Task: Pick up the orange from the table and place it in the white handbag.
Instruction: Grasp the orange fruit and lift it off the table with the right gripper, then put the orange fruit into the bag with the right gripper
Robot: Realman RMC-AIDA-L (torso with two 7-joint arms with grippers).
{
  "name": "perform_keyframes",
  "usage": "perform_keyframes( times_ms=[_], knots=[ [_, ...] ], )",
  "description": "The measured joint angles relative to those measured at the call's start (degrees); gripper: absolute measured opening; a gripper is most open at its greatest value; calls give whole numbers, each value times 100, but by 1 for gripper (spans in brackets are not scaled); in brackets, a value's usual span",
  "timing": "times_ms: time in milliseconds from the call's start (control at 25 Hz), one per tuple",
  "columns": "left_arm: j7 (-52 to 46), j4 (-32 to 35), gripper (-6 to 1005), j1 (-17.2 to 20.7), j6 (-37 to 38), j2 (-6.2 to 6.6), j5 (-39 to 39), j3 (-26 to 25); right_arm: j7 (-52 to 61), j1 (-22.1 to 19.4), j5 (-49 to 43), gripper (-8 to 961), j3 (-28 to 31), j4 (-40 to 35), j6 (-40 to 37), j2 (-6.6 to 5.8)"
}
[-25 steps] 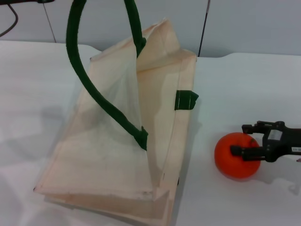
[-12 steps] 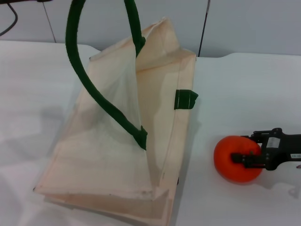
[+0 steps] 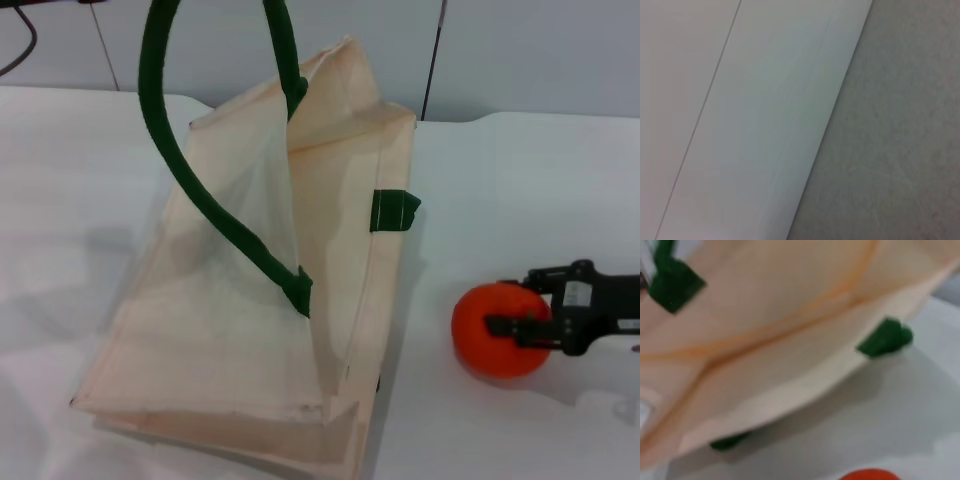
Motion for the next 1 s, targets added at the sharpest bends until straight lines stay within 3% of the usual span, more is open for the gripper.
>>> perform_keyframes(
  times_ms=[440,680,840,1000],
  knots=[
    [-14,0,144,-35,1,4,-3,0,-248,11,1221,482,-4,-288,174,24],
    [-70,0,144,-74,1,9,-3,0,-562,371,1853,449,-48,-289,765,75],
    [-99,0,145,-194,1,11,18,0,-592,641,1834,411,-228,-202,748,172],
    [-121,0,145,-213,1,12,19,0,-630,995,1843,376,-611,213,546,184]
  ],
)
